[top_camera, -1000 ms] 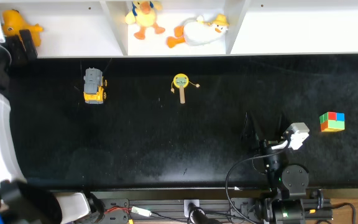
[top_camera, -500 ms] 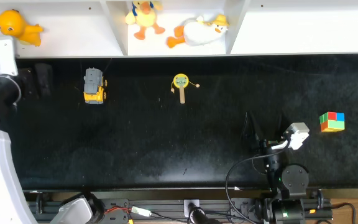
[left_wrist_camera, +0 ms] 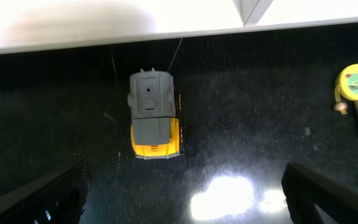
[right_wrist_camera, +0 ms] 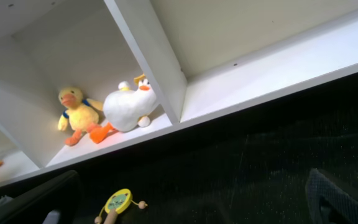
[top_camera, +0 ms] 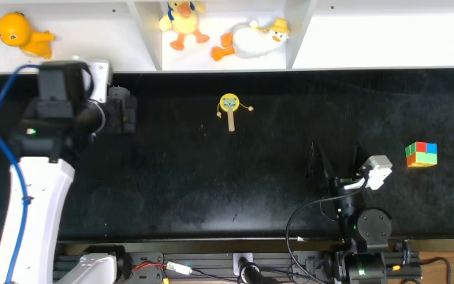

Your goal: Store Toys

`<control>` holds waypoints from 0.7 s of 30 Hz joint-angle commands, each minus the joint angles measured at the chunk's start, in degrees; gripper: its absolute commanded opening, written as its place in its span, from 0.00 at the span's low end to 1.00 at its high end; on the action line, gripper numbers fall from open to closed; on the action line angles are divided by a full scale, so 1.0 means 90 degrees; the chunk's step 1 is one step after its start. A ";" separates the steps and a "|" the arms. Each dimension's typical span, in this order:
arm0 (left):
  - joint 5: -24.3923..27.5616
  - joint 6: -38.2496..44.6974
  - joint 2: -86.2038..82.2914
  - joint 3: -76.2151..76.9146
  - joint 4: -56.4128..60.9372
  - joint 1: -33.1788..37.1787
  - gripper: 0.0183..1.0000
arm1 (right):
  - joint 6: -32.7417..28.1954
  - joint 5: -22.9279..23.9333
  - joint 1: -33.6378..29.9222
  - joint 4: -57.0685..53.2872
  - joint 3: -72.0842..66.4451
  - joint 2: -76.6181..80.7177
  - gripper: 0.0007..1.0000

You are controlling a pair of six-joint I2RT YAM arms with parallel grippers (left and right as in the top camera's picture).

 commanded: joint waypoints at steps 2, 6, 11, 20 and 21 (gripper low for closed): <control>-0.0544 -0.0321 0.0053 -0.0787 0.0665 -0.0066 1.00 | -0.0046 0.0053 0.0034 0.0032 -0.0087 -0.0046 1.00; -0.0838 -0.0350 0.0243 -0.1217 0.1326 -0.0066 1.00 | -0.0046 0.0053 0.0034 0.0034 -0.0085 -0.0046 1.00; -0.0852 -0.0352 0.0772 -0.1348 0.2008 -0.0066 1.00 | -0.0046 0.0051 0.0034 0.0034 -0.0085 -0.0046 1.00; -0.0860 -0.0498 0.2008 -0.1350 0.2725 -0.0049 1.00 | -0.0046 0.0051 0.0034 0.0034 -0.0085 -0.0046 0.99; -0.0845 -0.0551 0.2038 -0.1353 0.2754 -0.0015 0.99 | -0.0046 0.0053 0.0034 0.0034 -0.0087 -0.0046 1.00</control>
